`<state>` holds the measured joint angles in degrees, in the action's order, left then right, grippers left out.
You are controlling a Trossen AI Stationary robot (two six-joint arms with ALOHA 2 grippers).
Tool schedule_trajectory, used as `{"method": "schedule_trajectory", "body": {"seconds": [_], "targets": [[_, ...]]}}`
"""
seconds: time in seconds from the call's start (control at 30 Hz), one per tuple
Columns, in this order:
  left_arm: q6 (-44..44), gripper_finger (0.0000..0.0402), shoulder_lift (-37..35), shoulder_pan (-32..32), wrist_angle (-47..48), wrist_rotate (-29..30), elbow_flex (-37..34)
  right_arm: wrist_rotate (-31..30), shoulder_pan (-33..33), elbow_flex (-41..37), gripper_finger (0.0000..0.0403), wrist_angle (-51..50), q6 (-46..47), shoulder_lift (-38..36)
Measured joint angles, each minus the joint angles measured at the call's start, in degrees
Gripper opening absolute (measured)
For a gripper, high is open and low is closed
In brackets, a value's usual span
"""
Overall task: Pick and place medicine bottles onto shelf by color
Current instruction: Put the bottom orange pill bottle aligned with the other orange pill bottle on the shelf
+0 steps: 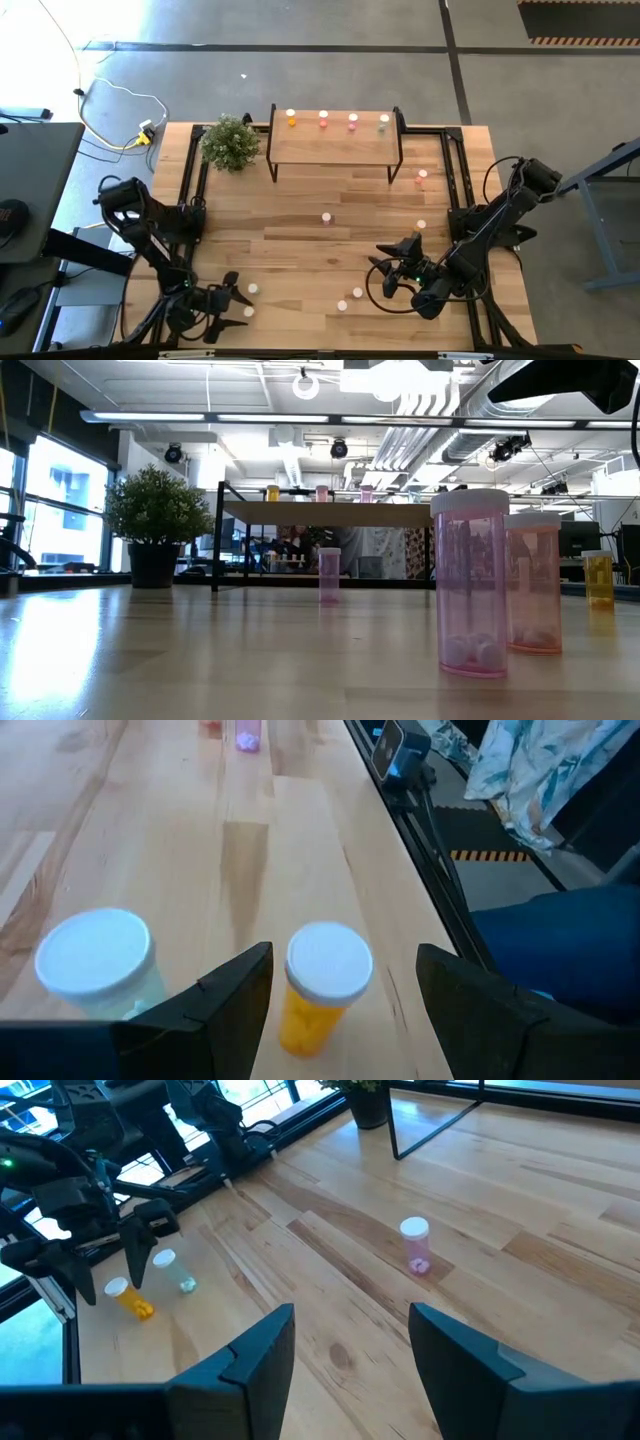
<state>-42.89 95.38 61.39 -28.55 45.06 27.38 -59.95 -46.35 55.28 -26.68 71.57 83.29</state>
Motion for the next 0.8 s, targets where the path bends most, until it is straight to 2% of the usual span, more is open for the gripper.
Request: {"method": "schedule_trajectory", "body": {"seconds": [0.33,0.6,0.8], "targets": [[0.02,0.0239,-0.01,-3.00,0.43,-3.74,0.17,0.10,0.02,0.00,0.0188,0.00,0.00,0.00],[0.03,0.0237,-0.01,-3.15,0.43,-3.78,0.17,0.12,0.02,0.00,0.0188,0.00,0.00,0.00],[0.65,0.0198,0.00,-3.19,0.45,-3.91,0.17,0.12,0.01,0.00,0.0188,0.00,0.00,0.00]]}}
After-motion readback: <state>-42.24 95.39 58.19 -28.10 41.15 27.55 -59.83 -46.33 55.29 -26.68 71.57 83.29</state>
